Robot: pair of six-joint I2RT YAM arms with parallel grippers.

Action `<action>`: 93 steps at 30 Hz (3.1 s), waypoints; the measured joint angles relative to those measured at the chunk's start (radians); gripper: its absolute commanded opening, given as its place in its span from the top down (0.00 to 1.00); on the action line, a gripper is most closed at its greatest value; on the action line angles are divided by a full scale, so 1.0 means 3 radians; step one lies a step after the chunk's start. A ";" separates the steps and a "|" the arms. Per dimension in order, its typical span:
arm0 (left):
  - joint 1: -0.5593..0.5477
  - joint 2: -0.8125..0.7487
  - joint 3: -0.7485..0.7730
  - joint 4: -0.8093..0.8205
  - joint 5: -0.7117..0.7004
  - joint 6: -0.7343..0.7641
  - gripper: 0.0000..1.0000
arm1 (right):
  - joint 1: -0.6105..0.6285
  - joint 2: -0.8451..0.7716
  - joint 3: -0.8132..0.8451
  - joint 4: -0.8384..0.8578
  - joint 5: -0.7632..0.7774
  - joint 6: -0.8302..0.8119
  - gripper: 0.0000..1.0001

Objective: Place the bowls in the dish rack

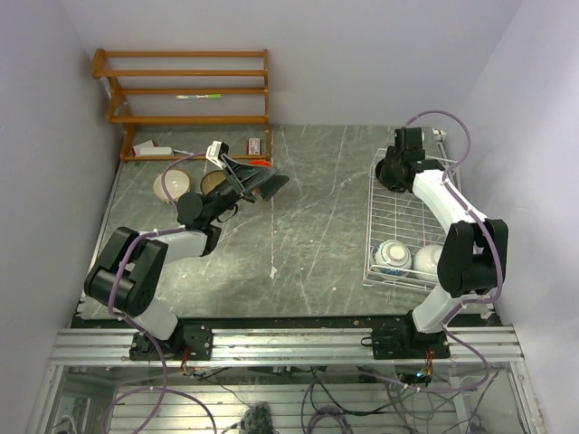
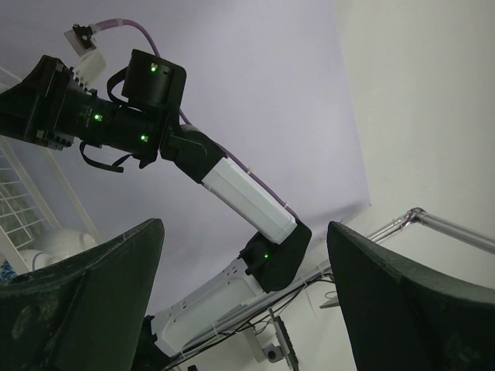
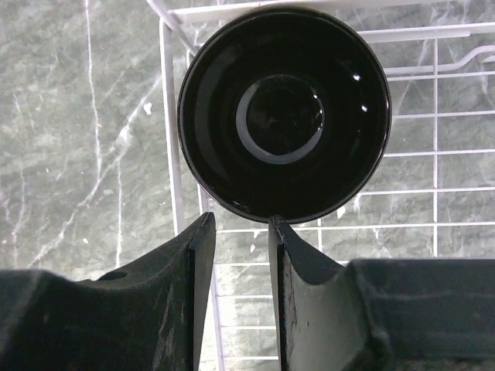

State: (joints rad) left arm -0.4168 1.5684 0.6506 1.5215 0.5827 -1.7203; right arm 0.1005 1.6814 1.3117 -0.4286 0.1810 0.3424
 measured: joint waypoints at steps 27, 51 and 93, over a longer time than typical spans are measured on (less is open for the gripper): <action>0.0079 0.0000 -0.0146 0.0000 0.0084 -0.0003 0.03 | 0.0223 0.0010 -0.0160 0.0076 0.0289 -0.0551 0.58; 0.0097 0.0000 -0.0192 0.0000 0.0093 -0.0017 0.03 | 0.0338 0.0434 -0.0067 0.0383 0.0946 -0.0787 0.80; 0.0231 -0.0142 -0.0296 0.0001 0.0118 -0.0076 0.03 | -0.1335 -0.0284 -0.2280 0.4395 -0.2940 0.2415 1.00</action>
State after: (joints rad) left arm -0.3473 1.5257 0.5617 1.5219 0.6182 -1.7432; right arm -0.3000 1.5963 0.6277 0.8898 -0.7010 1.0668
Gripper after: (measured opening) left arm 0.969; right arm 0.030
